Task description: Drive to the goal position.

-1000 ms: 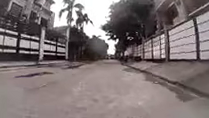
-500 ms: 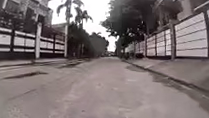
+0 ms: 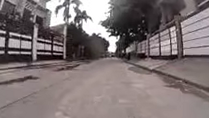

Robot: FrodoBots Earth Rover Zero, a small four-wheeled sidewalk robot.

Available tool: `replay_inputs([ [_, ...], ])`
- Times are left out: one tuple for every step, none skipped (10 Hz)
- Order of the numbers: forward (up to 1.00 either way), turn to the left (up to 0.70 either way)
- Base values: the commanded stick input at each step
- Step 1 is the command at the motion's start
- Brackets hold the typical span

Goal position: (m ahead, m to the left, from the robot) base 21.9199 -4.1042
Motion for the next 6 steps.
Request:
replay_inputs([
  [1.0, -0.27],
  [1.0, -0.27],
  [1.0, -0.27],
  [1.0, -0.25],
  [1.0, 0.0],
  [1.0, 0.0],
])
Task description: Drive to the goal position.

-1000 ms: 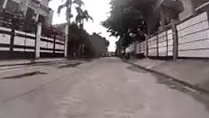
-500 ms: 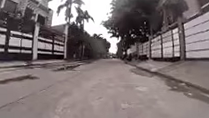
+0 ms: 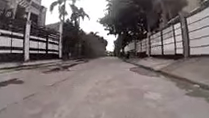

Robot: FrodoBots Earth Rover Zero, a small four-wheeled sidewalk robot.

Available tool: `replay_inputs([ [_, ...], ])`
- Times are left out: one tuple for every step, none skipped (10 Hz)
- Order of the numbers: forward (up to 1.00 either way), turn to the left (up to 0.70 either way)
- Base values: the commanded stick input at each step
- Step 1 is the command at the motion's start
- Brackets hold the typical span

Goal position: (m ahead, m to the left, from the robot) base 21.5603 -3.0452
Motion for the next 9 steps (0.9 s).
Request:
replay_inputs([
  [1.0, 0.0],
  [1.0, 0.0],
  [1.0, 0.0],
  [1.0, 0.0],
  [1.0, 0.0],
  [1.0, 0.0],
  [1.0, 0.0],
  [1.0, 0.0],
  [1.0, 0.0],
])
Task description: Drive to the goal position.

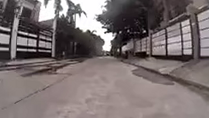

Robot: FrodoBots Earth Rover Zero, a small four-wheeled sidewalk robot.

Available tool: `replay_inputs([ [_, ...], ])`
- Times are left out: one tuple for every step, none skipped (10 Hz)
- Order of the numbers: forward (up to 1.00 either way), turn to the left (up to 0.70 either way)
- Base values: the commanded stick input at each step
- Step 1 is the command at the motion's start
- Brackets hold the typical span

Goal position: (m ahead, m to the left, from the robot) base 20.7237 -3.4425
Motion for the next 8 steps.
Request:
replay_inputs([
  [1.0, 0.0],
  [1.0, 0.0],
  [1.0, 0.0],
  [1.0, 0.0],
  [1.0, 0.0],
  [1.0, 0.0],
  [1.0, -0.04],
  [1.0, -0.26],
])
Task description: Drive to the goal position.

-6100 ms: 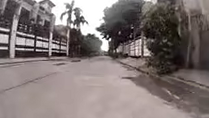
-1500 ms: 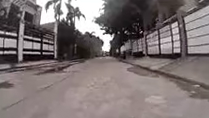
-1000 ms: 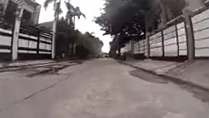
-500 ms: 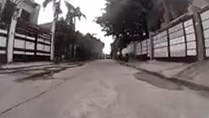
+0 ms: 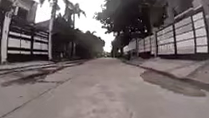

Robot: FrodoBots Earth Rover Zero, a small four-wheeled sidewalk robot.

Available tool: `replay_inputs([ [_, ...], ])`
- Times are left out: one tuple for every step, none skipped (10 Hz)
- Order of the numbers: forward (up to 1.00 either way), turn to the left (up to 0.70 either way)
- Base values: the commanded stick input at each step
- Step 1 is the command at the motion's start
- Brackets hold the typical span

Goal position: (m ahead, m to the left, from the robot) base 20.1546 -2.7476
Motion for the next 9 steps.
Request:
replay_inputs([
  [1.0, -0.27],
  [1.0, -0.27],
  [1.0, -0.27],
  [1.0, -0.27],
  [1.0, -0.27],
  [1.0, -0.27],
  [1.0, -0.27],
  [1.0, -0.27],
  [1.0, -0.27],
])
